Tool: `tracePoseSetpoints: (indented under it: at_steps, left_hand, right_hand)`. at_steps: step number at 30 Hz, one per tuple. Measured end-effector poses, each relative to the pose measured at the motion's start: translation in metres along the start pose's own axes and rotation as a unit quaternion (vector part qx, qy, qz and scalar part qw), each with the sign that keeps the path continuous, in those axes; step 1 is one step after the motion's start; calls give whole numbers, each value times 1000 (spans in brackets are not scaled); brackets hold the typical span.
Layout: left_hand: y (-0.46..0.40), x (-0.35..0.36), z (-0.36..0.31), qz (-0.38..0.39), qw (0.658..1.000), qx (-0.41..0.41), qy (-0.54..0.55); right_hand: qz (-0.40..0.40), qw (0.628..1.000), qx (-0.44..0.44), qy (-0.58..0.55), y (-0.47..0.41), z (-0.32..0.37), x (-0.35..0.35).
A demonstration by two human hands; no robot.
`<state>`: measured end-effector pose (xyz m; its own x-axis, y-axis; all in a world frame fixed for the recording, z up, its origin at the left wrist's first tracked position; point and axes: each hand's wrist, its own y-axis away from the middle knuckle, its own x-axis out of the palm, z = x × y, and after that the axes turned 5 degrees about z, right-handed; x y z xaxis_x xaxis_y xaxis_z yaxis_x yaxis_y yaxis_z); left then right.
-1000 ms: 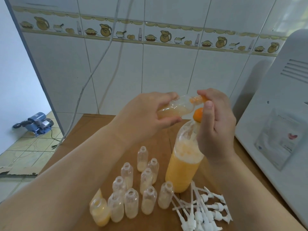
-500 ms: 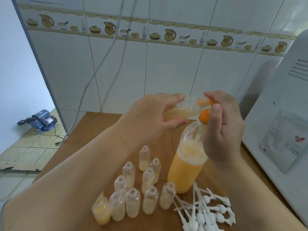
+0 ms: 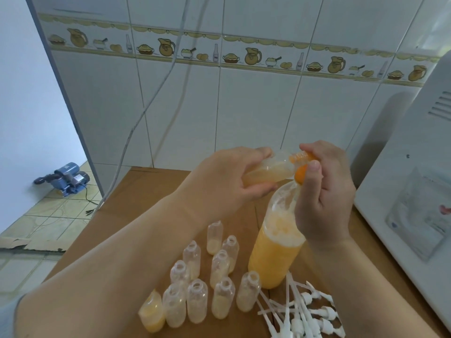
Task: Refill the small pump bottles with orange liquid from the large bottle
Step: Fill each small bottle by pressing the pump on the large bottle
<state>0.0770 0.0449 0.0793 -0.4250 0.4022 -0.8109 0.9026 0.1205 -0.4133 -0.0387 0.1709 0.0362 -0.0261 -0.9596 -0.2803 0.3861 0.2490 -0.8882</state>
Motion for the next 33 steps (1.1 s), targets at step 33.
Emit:
tracePoseSetpoints:
  at_steps: [33]
  left_hand:
    - [34,-5,49,-21,987,-137,78]
  right_hand:
    - [52,995,84,-8,-13,15,-6]
